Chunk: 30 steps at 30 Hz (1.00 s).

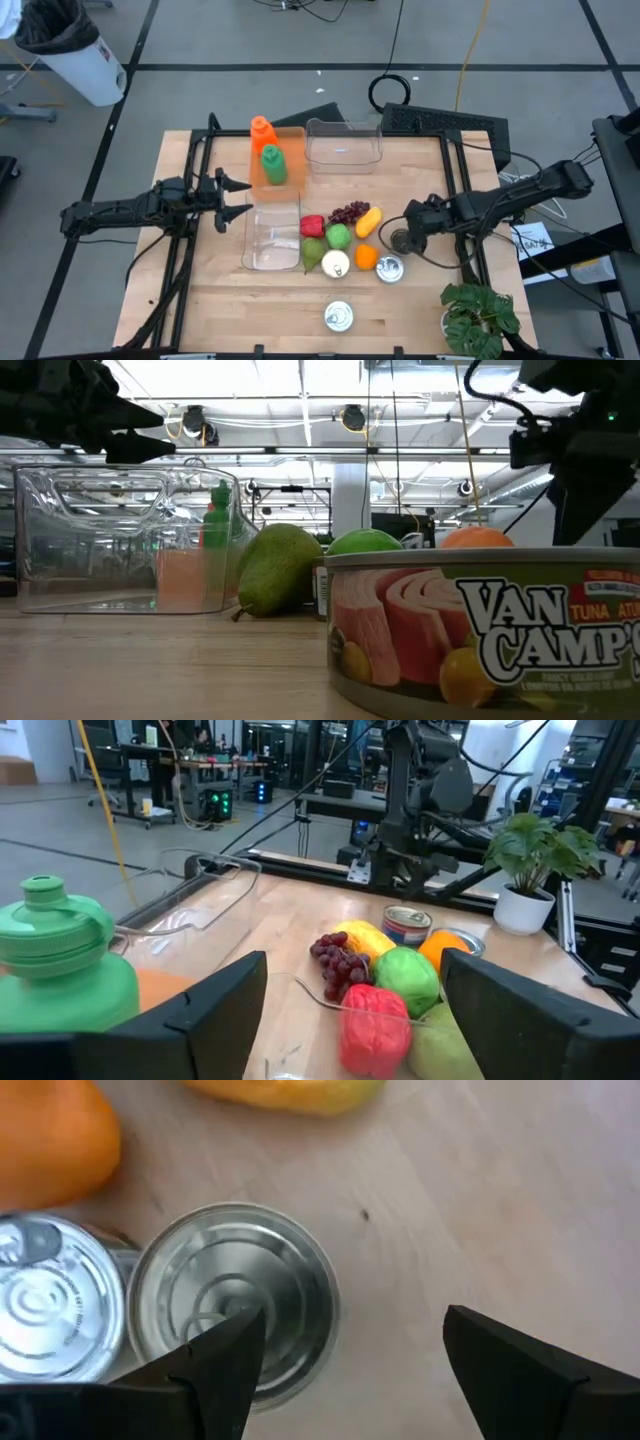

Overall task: Pick & Place Food Item
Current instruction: Put the blue and pink tuna can into the bottom transparent bin

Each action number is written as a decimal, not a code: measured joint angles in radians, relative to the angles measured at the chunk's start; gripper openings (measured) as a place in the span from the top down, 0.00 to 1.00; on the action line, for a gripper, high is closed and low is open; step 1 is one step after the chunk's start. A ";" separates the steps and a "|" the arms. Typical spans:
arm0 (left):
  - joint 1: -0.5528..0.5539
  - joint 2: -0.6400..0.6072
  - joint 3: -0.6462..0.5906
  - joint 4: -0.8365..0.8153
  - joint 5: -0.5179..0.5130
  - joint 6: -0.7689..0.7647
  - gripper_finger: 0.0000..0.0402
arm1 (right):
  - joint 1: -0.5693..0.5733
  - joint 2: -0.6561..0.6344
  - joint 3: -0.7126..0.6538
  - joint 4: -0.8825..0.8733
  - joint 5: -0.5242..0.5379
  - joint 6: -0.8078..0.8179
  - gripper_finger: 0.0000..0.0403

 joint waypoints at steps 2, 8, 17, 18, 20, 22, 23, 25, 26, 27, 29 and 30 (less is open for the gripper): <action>0.000 0.000 0.000 0.000 0.000 0.001 0.21 | 0.000 0.025 -0.012 0.003 0.019 -0.027 0.29; 0.000 0.000 0.000 0.000 0.000 0.003 0.19 | -0.010 0.082 -0.023 -0.017 0.190 -0.050 0.29; 0.000 0.000 0.000 -0.001 0.000 0.003 0.24 | -0.067 0.129 -0.023 -0.035 0.271 -0.079 0.29; 0.000 0.000 0.000 -0.001 0.000 0.003 0.25 | -0.075 0.136 -0.027 -0.033 0.273 -0.080 0.29; 0.000 0.000 0.000 -0.001 0.000 0.003 0.26 | -0.093 0.156 -0.041 -0.033 0.286 -0.080 0.29; 0.000 0.000 0.000 -0.002 0.000 0.005 0.26 | -0.113 0.171 -0.060 -0.046 0.283 -0.078 0.29; 0.000 0.000 0.000 -0.002 0.000 0.005 0.26 | -0.124 0.178 -0.069 -0.040 0.285 -0.080 0.29; 0.000 0.000 0.000 -0.002 0.000 0.005 0.25 | -0.144 0.200 -0.088 -0.040 0.280 -0.079 0.29; 0.000 0.000 0.000 -0.002 -0.001 0.005 0.25 | -0.151 0.205 -0.095 -0.044 0.282 -0.073 0.29; 0.000 0.000 0.000 -0.001 -0.001 0.005 0.24 | -0.160 0.201 -0.094 -0.047 0.285 -0.066 0.29; 0.001 0.000 0.000 -0.001 0.000 0.012 0.23 | -0.173 0.201 -0.092 -0.041 0.287 -0.063 0.29; 0.001 0.000 0.000 0.000 -0.001 0.015 0.23 | -0.179 0.205 -0.092 -0.033 0.284 -0.063 0.29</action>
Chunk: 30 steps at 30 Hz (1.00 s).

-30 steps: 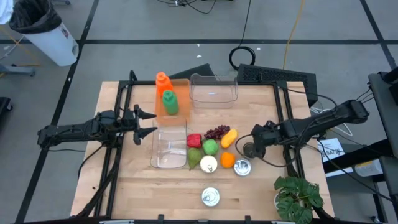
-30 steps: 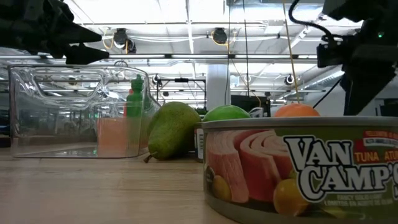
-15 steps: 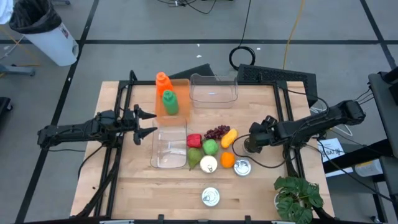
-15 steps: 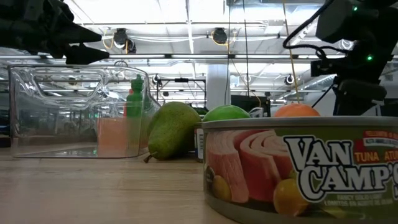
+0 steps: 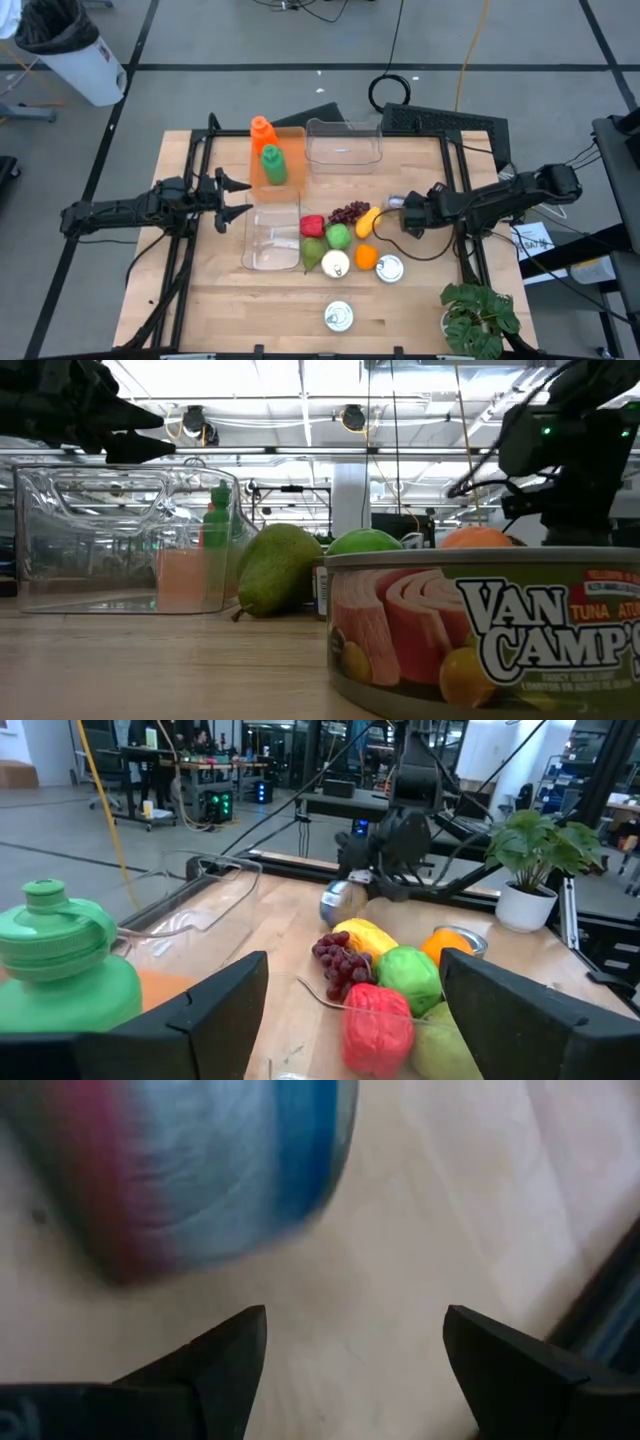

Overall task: Pick & Place Food Item
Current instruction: Put the blue and pink tuna can into the bottom transparent bin

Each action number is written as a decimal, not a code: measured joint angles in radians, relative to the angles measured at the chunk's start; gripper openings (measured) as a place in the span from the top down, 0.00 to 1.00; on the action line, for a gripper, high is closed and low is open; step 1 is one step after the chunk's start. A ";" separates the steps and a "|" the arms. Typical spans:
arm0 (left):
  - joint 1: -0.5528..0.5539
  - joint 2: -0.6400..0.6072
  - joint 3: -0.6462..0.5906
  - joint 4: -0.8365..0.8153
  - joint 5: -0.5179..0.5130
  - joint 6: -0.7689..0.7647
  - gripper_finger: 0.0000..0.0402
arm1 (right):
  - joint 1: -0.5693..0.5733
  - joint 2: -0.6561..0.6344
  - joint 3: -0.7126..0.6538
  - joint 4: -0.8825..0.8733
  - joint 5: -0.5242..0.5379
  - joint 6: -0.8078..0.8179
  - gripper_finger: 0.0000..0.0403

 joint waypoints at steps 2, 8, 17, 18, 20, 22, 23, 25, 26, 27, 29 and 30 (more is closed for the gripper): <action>0.000 0.000 0.000 0.000 -0.002 0.000 0.21 | -0.008 -0.006 0.000 0.005 0.001 0.000 0.29; 0.000 0.000 0.000 0.000 -0.015 0.000 0.19 | -0.023 -0.061 0.000 0.045 0.000 0.002 0.30; 0.000 0.000 0.000 0.000 -0.018 0.000 0.23 | -0.022 -0.263 0.002 0.062 -0.083 -0.034 0.35; 0.000 0.000 0.000 0.000 -0.018 0.001 0.24 | -0.022 -0.287 0.002 0.063 -0.077 -0.035 0.36; 0.000 0.000 0.000 0.000 -0.018 0.001 0.25 | -0.023 -0.334 0.002 0.066 -0.072 -0.040 0.36; 0.000 0.000 0.000 0.000 -0.018 0.001 0.26 | -0.023 -0.372 0.002 0.081 -0.072 -0.064 0.36; 0.000 0.000 0.000 0.000 -0.018 0.001 0.26 | -0.023 -0.388 0.002 0.094 -0.072 -0.079 0.36; 0.000 0.000 0.000 0.000 -0.018 0.001 0.26 | -0.023 -0.411 0.002 0.138 -0.072 -0.117 0.36; 0.000 0.000 0.000 0.000 -0.018 0.001 0.26 | -0.023 -0.420 0.002 0.169 -0.073 -0.138 0.36; 0.000 0.000 0.000 0.000 -0.018 0.002 0.26 | -0.023 -0.427 0.002 0.203 -0.072 -0.161 0.36; 0.000 0.000 0.000 0.000 -0.018 0.002 0.26 | -0.023 -0.438 0.002 0.266 -0.073 -0.211 0.36; 0.000 0.000 0.000 0.000 -0.018 0.002 0.26 | -0.023 -0.442 0.002 0.294 -0.073 -0.238 0.37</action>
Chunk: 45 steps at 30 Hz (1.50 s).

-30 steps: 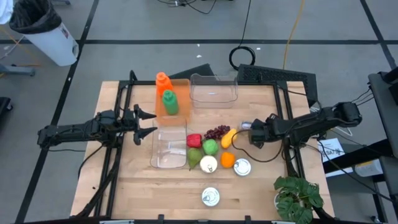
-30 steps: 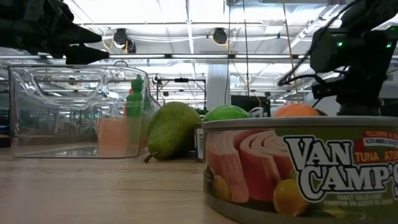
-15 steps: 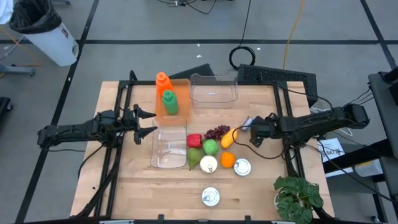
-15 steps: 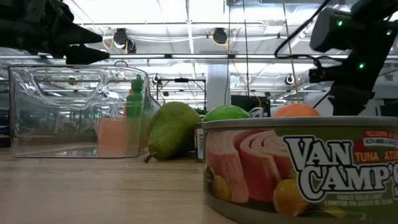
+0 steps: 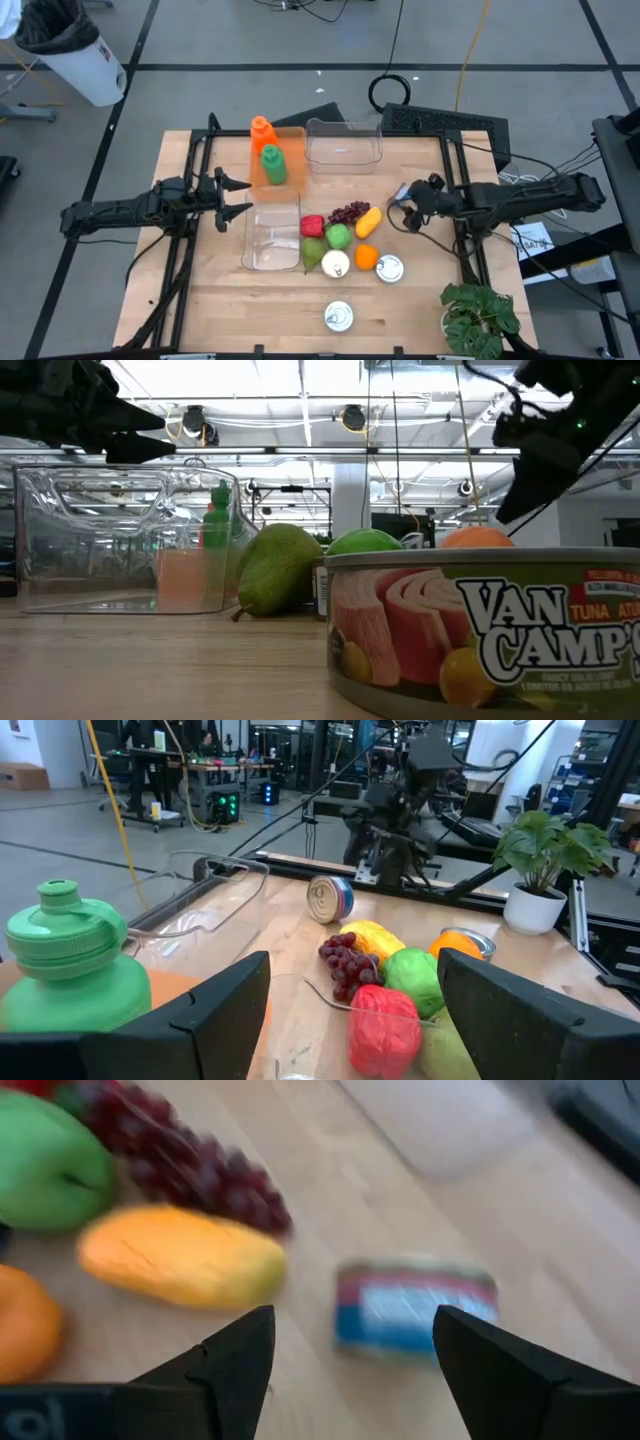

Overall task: Pick & Place Food Item
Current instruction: Put the blue and pink tuna can into the bottom transparent bin

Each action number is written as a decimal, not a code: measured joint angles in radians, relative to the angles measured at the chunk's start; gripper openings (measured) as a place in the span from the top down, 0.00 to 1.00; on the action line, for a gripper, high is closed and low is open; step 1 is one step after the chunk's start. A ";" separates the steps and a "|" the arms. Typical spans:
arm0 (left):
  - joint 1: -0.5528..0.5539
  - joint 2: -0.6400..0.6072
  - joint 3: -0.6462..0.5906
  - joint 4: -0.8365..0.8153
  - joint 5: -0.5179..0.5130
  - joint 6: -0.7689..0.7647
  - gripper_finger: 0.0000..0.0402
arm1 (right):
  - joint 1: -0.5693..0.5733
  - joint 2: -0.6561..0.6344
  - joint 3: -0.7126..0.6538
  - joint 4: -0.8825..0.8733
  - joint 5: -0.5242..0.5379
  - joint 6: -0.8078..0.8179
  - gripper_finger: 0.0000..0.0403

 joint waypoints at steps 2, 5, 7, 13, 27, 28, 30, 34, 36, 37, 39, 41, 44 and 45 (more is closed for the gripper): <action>0.000 0.000 0.000 0.000 0.000 0.000 0.26 | 0.000 -0.002 0.000 0.049 -0.004 -0.092 0.37; 0.000 0.000 0.000 0.000 0.000 0.001 0.26 | -0.002 0.004 0.005 0.103 -0.007 -0.228 0.37; 0.000 0.000 0.000 0.000 0.000 -0.009 0.26 | -0.022 0.034 0.046 0.089 -0.032 -0.262 0.35; 0.000 0.000 0.000 0.000 0.002 -0.047 0.26 | -0.113 0.195 0.242 -0.090 -0.083 -0.367 0.28; 0.000 0.000 0.000 -0.005 0.004 -0.074 0.26 | -0.253 0.514 0.411 -0.435 -0.167 -0.708 0.27; 0.000 0.000 0.000 -0.009 0.004 -0.074 0.26 | -0.250 0.524 0.411 -0.442 -0.168 -0.715 0.27; 0.000 0.000 0.000 -0.020 0.004 -0.073 0.26 | -0.244 0.539 0.411 -0.445 -0.161 -0.758 0.27; 0.000 0.000 0.000 -0.038 0.004 -0.073 0.26 | -0.241 0.544 0.411 -0.432 -0.133 -0.885 0.27; 0.000 0.000 0.000 -0.046 0.003 -0.073 0.26 | -0.248 0.553 0.411 -0.431 -0.132 -0.936 0.27; 0.000 0.000 0.000 -0.047 0.002 -0.073 0.26 | -0.252 0.559 0.411 -0.431 -0.132 -0.950 0.27; 0.000 0.000 0.000 -0.046 0.002 -0.073 0.26 | -0.260 0.572 0.411 -0.430 -0.132 -0.975 0.27; 0.000 0.000 0.000 -0.047 0.002 -0.073 0.26 | -0.268 0.591 0.411 -0.430 -0.133 -0.994 0.27; 0.000 0.000 0.000 -0.046 0.002 -0.074 0.26 | -0.276 0.616 0.411 -0.417 -0.132 -1.020 0.27; 0.000 0.000 0.000 -0.046 0.002 -0.074 0.26 | -0.279 0.625 0.411 -0.411 -0.131 -1.024 0.27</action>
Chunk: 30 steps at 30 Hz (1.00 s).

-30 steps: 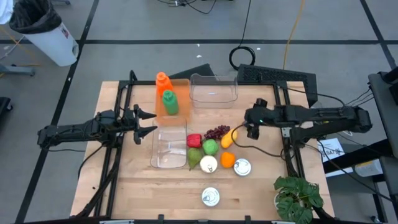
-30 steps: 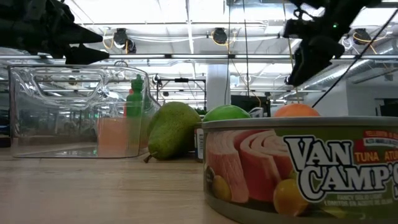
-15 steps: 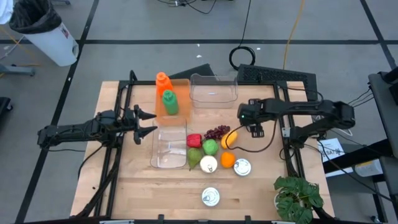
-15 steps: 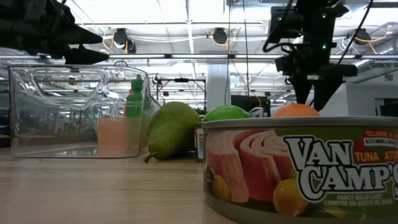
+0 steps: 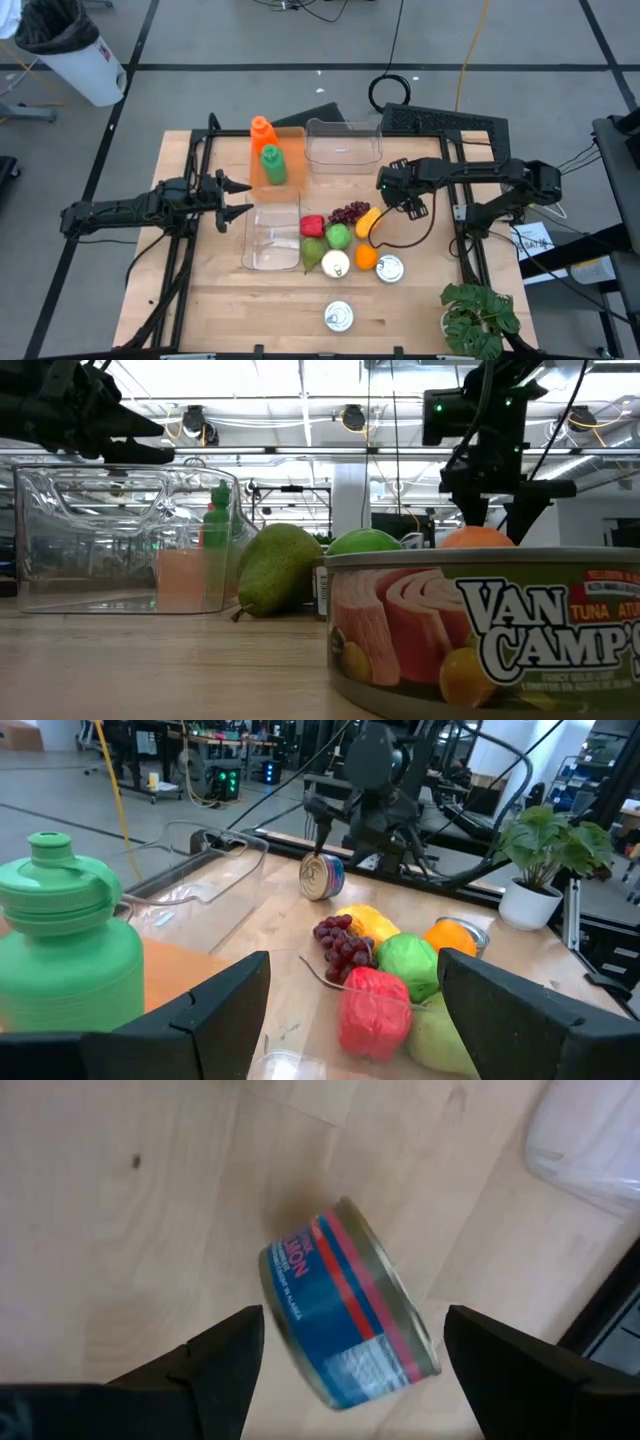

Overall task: Pick & Place Food Item
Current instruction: Put the blue and pink tuna can into the bottom transparent bin

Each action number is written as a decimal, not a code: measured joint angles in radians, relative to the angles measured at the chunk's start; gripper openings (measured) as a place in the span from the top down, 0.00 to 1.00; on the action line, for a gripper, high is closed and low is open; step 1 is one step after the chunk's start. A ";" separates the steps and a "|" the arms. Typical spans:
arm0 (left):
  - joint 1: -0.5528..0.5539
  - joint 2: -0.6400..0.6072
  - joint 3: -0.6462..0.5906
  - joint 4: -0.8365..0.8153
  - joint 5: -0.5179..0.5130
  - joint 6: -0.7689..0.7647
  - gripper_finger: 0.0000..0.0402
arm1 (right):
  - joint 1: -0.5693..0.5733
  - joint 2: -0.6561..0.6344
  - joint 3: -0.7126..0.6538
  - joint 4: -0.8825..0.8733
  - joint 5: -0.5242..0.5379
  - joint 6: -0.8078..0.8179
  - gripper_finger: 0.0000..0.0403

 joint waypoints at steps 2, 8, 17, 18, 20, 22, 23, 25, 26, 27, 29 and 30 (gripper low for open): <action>0.000 0.000 0.000 0.000 0.000 0.000 0.26 | -0.008 0.019 0.000 0.006 0.000 0.000 0.27; 0.000 0.000 0.000 0.000 0.000 -0.001 0.26 | -0.023 0.075 0.000 0.008 0.055 0.007 0.27; 0.000 0.000 0.000 0.016 0.000 -0.006 0.26 | -0.014 0.076 0.000 -0.003 0.093 0.100 0.43; 0.000 0.000 0.000 0.020 0.000 -0.007 0.26 | -0.014 0.076 0.000 -0.003 0.074 0.109 0.46; 0.000 0.000 0.000 0.027 0.000 -0.012 0.26 | -0.021 0.076 0.000 -0.006 0.028 0.125 0.50; 0.000 0.000 0.000 0.025 -0.001 -0.018 0.26 | -0.022 0.076 0.000 -0.007 0.005 0.144 0.52; 0.000 0.000 0.000 0.024 -0.001 -0.018 0.26 | -0.022 0.076 0.000 -0.006 0.001 0.157 0.52; 0.000 0.000 0.000 0.025 -0.001 -0.019 0.26 | -0.022 0.076 0.000 -0.006 0.000 0.185 0.52; 0.000 0.000 0.000 0.025 -0.001 -0.024 0.26 | -0.022 0.076 0.000 -0.006 0.000 0.200 0.52; 0.000 0.000 0.000 0.025 -0.001 -0.030 0.26 | -0.022 0.076 0.000 -0.006 0.000 0.216 0.52; 0.000 0.000 0.000 0.025 -0.001 -0.042 0.26 | -0.022 0.076 0.000 -0.006 0.000 0.243 0.51; 0.000 0.000 0.000 0.025 -0.001 -0.051 0.26 | -0.022 0.076 0.001 -0.007 -0.001 0.256 0.51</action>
